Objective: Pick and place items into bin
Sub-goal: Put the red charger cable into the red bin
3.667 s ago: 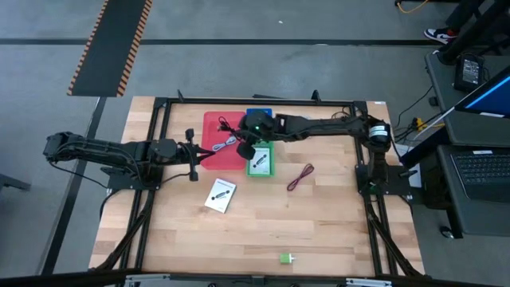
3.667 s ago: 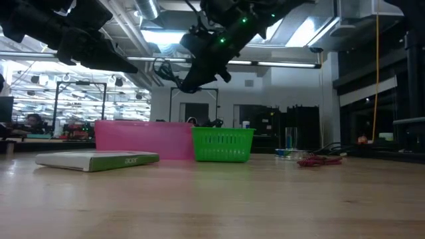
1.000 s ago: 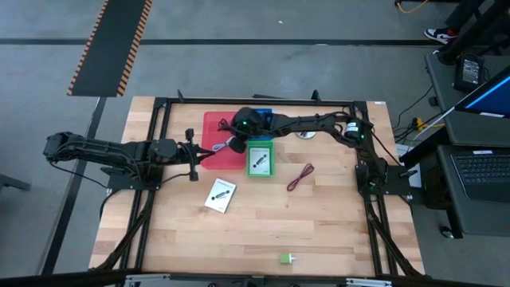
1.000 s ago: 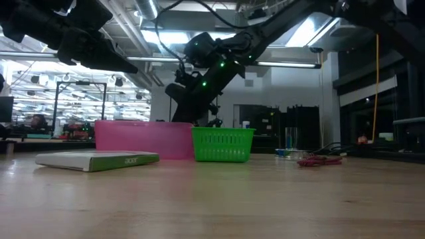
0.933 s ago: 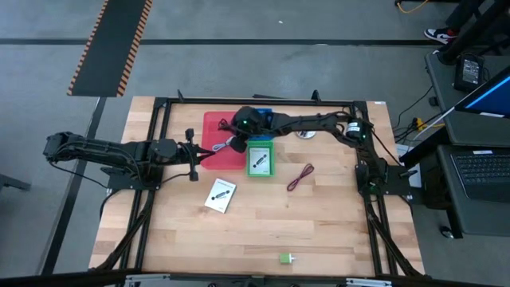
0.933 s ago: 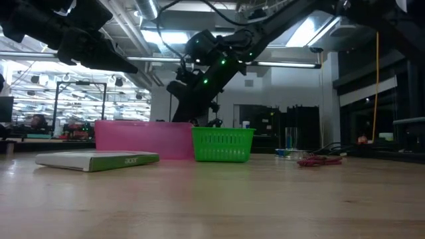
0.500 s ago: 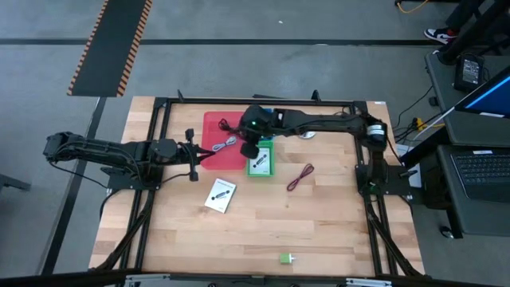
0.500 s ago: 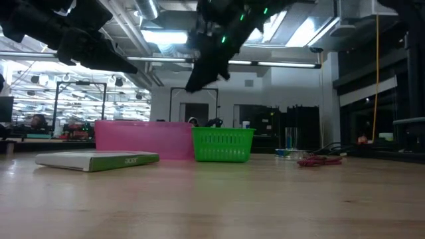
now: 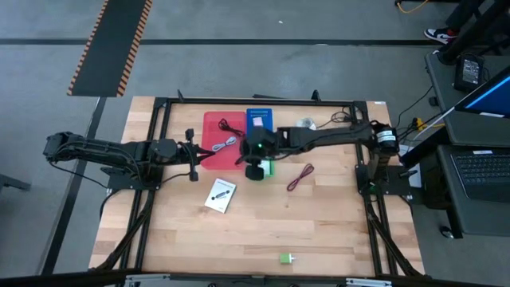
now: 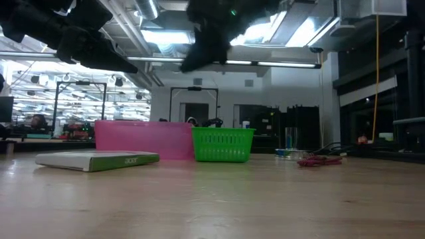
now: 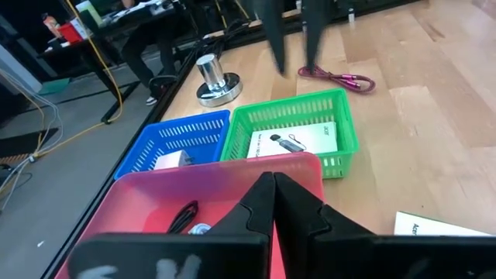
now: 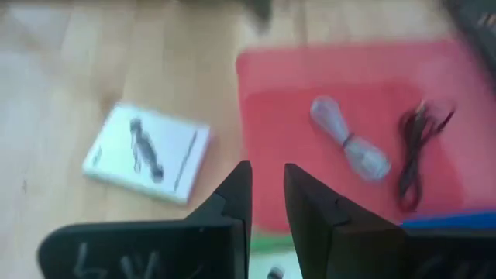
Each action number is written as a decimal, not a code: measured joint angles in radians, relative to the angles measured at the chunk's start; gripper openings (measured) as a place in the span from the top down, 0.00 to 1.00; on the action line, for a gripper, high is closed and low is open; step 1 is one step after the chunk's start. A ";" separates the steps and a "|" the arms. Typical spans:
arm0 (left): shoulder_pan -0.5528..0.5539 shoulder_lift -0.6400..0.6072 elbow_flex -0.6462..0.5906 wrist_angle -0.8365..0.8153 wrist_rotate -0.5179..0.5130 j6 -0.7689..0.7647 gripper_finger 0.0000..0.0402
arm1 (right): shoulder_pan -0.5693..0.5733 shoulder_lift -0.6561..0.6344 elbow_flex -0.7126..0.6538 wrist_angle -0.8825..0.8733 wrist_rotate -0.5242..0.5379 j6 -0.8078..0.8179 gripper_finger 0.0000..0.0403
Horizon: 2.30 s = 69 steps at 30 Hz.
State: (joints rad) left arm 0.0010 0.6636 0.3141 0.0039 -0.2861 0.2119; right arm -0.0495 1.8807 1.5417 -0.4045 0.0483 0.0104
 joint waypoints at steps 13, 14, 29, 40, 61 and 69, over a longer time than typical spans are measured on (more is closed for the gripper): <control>0.000 0.000 0.000 -0.001 0.000 -0.019 0.98 | 0.028 -0.265 -0.382 0.068 0.003 0.091 0.86; 0.000 0.000 0.000 -0.002 0.000 -0.019 0.98 | 0.035 -0.290 -0.409 0.065 0.002 0.096 0.86; 0.000 0.000 0.000 -0.001 -0.003 -0.056 0.99 | 0.118 -0.477 -0.520 -0.329 0.003 0.259 0.86; 0.000 0.000 0.000 -0.001 -0.004 -0.150 0.99 | 0.147 -0.476 -0.520 -0.510 0.003 0.260 0.86; 0.000 0.000 0.000 -0.002 -0.047 -0.176 0.97 | 0.120 -0.476 -0.780 -0.228 0.066 0.140 0.71; 0.000 0.000 0.000 -0.002 -0.047 -0.201 0.97 | 0.083 -0.476 -0.782 -0.173 0.067 0.088 0.61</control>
State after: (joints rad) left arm 0.0006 0.6636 0.3141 0.0018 -0.3328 0.0106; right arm 0.0337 1.4044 0.7601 -0.5777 0.1148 0.0984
